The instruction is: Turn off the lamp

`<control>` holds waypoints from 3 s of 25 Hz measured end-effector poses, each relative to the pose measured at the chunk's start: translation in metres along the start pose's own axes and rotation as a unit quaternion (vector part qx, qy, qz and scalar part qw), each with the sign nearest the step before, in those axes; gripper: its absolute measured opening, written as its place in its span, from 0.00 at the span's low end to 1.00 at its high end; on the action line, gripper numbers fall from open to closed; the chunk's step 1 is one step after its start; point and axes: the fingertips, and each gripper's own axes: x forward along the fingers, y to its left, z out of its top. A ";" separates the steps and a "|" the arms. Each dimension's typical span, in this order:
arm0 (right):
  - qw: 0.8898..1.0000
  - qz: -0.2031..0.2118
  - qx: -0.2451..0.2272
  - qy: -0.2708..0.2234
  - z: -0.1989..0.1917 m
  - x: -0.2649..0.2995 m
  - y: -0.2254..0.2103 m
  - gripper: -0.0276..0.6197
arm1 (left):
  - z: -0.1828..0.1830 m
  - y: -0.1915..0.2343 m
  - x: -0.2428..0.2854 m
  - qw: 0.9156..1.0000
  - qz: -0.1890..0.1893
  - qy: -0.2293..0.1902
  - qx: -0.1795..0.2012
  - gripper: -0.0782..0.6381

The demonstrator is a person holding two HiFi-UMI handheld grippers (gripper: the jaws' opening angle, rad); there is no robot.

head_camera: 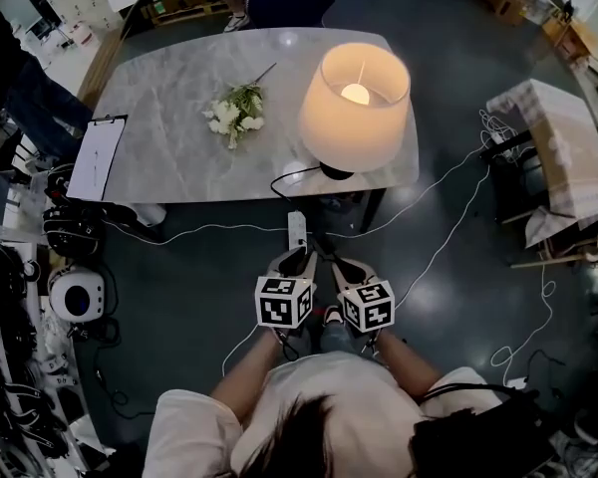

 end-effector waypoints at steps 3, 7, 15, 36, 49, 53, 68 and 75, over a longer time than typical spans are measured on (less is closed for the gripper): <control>1.000 0.001 -0.004 0.002 0.001 0.001 0.000 0.07 | 0.005 -0.003 0.006 1.000 -0.013 0.003 -0.009 0.24; 1.000 0.000 -0.002 0.002 0.000 0.002 -0.002 0.07 | 0.009 -0.006 0.016 0.999 -0.027 0.008 -0.025 0.27; 1.000 -0.003 0.001 0.001 -0.004 -0.002 -0.011 0.07 | 0.013 -0.017 0.036 0.997 -0.052 0.020 -0.049 0.27; 1.000 0.000 0.000 0.008 -0.013 -0.006 -0.019 0.07 | 0.009 -0.025 0.054 0.991 -0.078 0.036 -0.102 0.28; 1.000 0.005 -0.002 0.007 -0.013 -0.004 -0.020 0.07 | 0.010 -0.026 0.053 0.992 -0.073 0.034 -0.100 0.28; 1.000 0.007 -0.006 0.010 -0.014 -0.004 -0.020 0.07 | 0.009 -0.028 0.053 0.992 -0.072 0.034 -0.093 0.26; 1.000 0.010 -0.009 0.017 -0.018 -0.002 -0.022 0.07 | 0.013 -0.031 0.053 0.991 -0.075 0.026 -0.108 0.16; 1.000 0.011 -0.007 0.021 -0.020 -0.001 -0.022 0.07 | 0.010 -0.030 0.054 0.991 -0.073 0.029 -0.109 0.16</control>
